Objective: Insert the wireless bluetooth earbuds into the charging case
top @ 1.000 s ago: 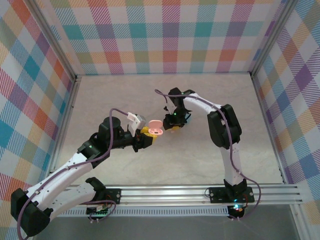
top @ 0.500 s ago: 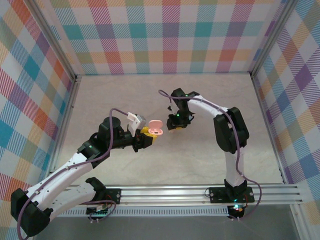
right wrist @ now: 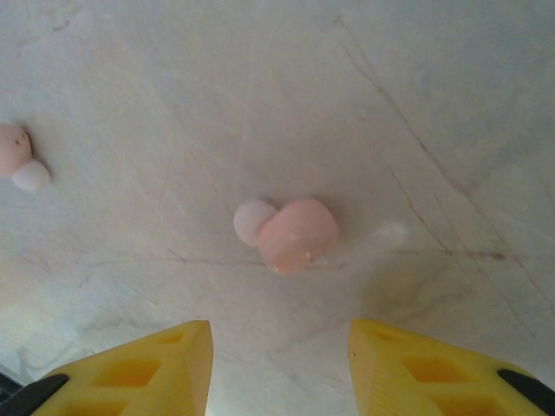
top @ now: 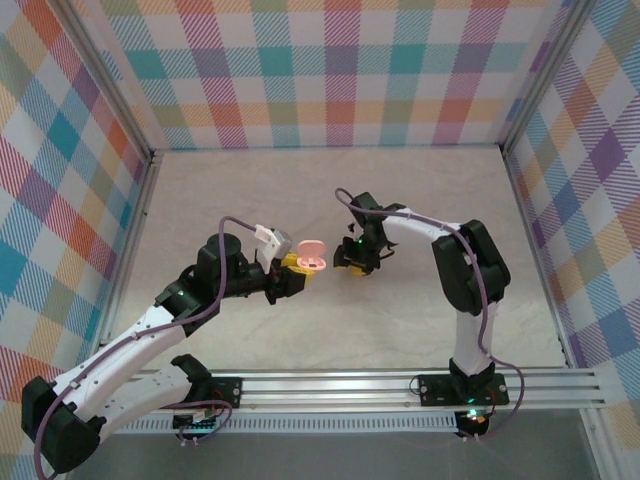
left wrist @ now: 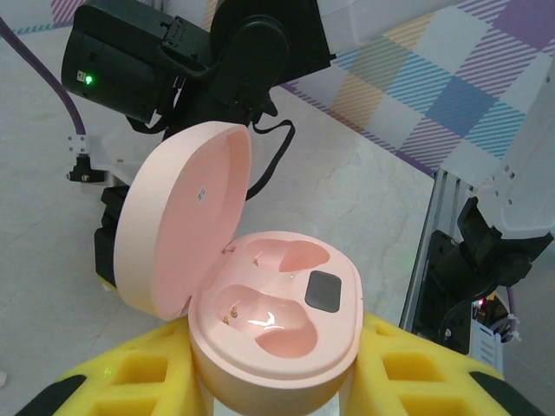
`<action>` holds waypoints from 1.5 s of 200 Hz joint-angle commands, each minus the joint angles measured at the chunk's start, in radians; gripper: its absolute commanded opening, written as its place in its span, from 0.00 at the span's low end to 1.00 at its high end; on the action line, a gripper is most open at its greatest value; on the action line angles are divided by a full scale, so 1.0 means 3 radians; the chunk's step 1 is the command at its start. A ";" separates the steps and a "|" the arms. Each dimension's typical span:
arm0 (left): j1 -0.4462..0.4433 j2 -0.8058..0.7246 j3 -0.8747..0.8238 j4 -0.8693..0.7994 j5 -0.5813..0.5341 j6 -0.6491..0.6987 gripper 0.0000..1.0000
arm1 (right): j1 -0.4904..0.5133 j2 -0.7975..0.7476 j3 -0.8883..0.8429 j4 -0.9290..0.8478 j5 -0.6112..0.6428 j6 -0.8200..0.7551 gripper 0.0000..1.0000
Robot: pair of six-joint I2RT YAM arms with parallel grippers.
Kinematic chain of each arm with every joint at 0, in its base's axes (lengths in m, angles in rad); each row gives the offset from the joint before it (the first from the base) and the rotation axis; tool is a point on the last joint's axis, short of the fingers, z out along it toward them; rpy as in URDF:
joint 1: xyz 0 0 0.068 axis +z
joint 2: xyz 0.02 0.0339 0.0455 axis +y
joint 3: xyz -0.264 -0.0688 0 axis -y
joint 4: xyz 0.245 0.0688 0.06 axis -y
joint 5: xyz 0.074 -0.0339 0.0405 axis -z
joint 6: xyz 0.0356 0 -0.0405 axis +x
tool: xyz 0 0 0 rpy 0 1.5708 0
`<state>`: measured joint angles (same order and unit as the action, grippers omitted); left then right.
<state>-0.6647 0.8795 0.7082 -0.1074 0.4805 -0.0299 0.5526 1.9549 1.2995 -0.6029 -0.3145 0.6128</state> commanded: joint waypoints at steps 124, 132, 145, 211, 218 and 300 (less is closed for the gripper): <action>0.0022 -0.0120 -0.0055 -0.0041 -0.0006 0.0059 0.28 | -0.0022 0.0527 0.0754 -0.0263 0.0202 -0.0266 0.40; 0.0017 -0.0114 -0.0055 -0.0036 -0.0001 0.0062 0.28 | -0.0024 0.0554 0.0805 -0.0294 0.0205 -0.0295 0.40; 0.0018 -0.0100 -0.0047 -0.0031 0.0003 0.0060 0.28 | -0.0022 0.0592 0.0861 -0.0336 0.0201 -0.0332 0.40; 0.0020 -0.0104 -0.0039 -0.0057 -0.0012 0.0069 0.28 | -0.0015 0.0577 0.0712 -0.0373 0.0139 -0.0453 0.37; 0.0022 -0.0100 -0.0035 -0.0058 -0.0011 0.0070 0.28 | -0.0016 0.0562 0.0674 -0.0364 0.0138 -0.0476 0.37; 0.0020 -0.0094 -0.0017 -0.0071 -0.0016 0.0060 0.28 | 0.0047 0.0549 0.0712 -0.0553 0.0476 -0.0792 0.35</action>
<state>-0.6647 0.8536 0.7071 -0.1295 0.4770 -0.0292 0.5514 2.1048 1.5028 -0.6594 -0.2501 0.4267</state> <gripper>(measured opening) 0.349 0.358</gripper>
